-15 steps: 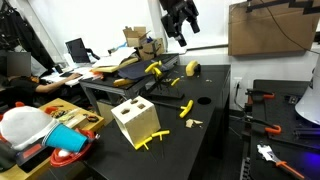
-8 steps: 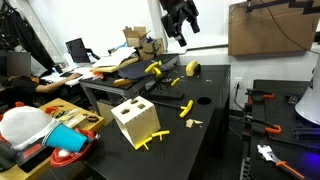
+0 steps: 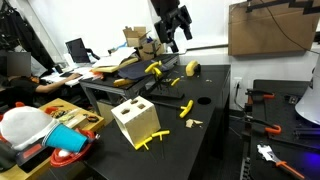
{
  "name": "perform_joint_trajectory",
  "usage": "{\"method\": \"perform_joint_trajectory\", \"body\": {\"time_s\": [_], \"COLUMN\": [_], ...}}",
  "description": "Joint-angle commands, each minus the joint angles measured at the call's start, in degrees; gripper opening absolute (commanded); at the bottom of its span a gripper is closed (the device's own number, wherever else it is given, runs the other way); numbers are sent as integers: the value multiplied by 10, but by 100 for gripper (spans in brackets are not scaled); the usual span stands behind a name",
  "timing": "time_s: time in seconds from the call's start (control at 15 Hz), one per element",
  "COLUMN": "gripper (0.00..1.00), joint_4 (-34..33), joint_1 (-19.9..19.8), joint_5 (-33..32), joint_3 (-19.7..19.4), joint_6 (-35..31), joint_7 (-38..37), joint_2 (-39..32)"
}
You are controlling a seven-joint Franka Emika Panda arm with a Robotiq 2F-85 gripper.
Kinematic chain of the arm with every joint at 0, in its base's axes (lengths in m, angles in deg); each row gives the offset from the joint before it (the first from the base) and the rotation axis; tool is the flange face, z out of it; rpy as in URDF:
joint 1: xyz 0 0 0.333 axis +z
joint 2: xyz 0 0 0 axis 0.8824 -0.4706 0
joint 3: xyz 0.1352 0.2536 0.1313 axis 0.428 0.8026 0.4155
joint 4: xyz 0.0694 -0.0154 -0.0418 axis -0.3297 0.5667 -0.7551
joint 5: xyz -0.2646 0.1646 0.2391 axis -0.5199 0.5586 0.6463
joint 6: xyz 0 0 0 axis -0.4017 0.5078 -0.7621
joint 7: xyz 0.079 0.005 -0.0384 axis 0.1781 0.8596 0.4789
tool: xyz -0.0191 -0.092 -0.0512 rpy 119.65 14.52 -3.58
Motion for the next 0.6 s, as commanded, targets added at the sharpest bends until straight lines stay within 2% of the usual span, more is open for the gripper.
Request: {"method": "perform_joint_trajectory", "body": {"time_s": [0.0,0.53], "gripper": [100,100], "joint_4": [-2,-10], "joint_1": [25,62], "joint_5": [-8,4], "joint_3": [-7,-11], "joint_6": [-74,-210], "joint_7": [1,28], "joint_2": [-36,-125]}}
